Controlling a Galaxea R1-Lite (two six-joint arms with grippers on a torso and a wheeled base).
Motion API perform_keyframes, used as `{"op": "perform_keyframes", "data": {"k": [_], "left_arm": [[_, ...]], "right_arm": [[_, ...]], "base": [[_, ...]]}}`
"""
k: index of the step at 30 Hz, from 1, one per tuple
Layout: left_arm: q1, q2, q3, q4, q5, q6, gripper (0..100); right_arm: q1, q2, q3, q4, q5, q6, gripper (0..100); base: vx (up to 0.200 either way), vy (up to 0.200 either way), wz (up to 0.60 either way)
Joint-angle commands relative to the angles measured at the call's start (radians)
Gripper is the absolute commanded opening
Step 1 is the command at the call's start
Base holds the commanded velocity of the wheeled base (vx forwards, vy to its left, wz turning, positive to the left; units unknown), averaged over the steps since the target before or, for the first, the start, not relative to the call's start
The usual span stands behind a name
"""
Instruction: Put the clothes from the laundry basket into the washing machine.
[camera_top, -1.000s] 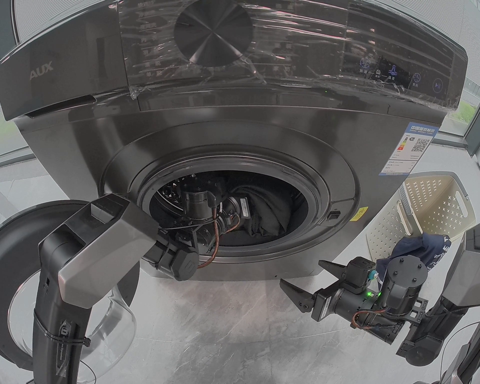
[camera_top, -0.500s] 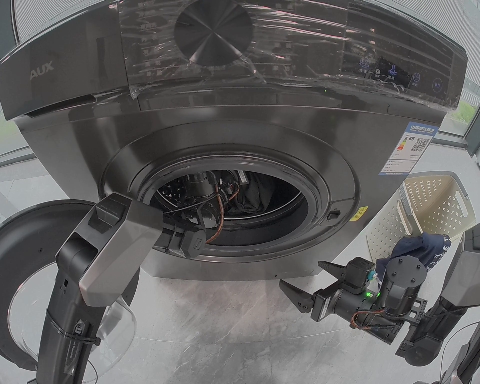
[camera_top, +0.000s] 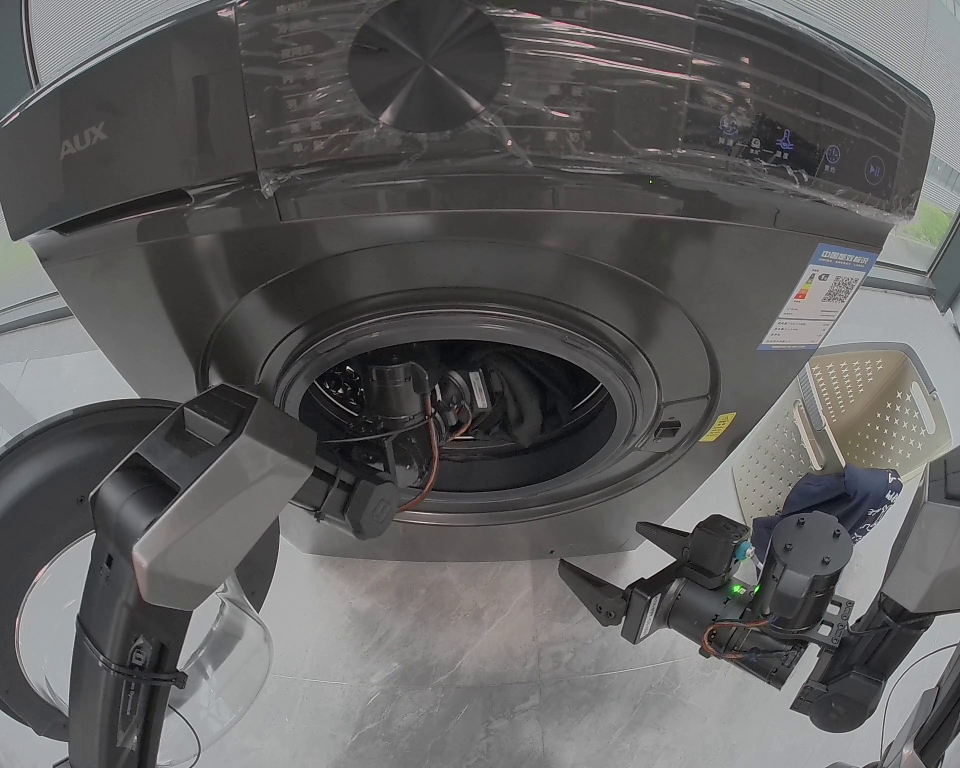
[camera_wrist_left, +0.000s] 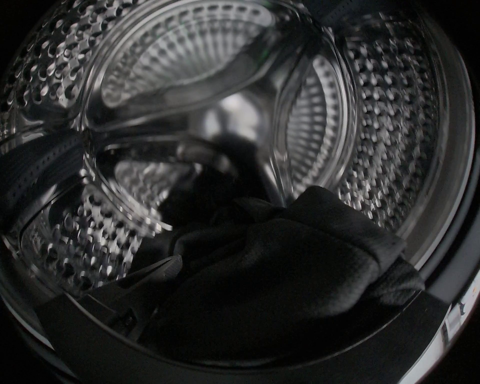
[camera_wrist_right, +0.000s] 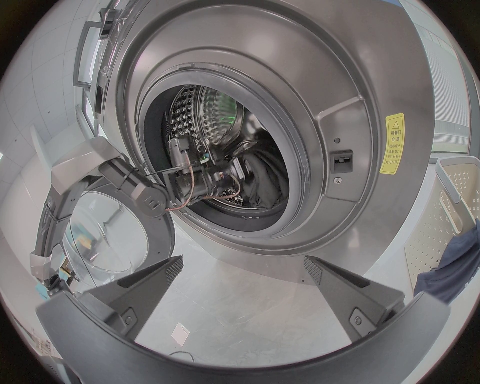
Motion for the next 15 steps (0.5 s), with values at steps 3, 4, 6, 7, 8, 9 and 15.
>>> {"op": "perform_keyframes", "data": {"k": [3,4,6,7,8,9,15], "left_arm": [[-0.042,-0.211,0.364,0.058,-0.074,0.014,100],[-0.047,-0.216,0.381,0.058,-0.074,0.014,100],[-0.059,-0.219,0.416,0.055,-0.077,0.019,100],[-0.059,-0.219,0.416,0.055,-0.077,0.019,100],[-0.07,-0.225,0.443,0.036,-0.094,0.021,100],[-0.073,-0.23,0.456,0.025,-0.104,0.021,100],[-0.097,-0.256,0.532,0.001,-0.13,0.024,100]], "right_arm": [[0.0,0.011,-0.006,0.0,0.001,0.002,100],[0.0,0.01,-0.006,0.0,0.0,0.002,100],[0.0,0.01,-0.006,0.0,0.001,0.002,100],[0.0,0.01,-0.006,0.0,0.001,0.002,100],[-0.001,0.01,-0.006,0.0,0.001,0.002,100],[-0.001,0.01,-0.006,0.0,0.001,0.002,100],[-0.003,0.007,-0.006,0.0,0.001,-0.001,100]], "base": [[0.0,0.0,0.0],[0.0,0.0,0.0],[0.0,0.0,0.0],[0.0,0.0,0.0],[0.0,0.0,0.0],[0.0,0.0,0.0],[0.0,0.0,0.0]]}}
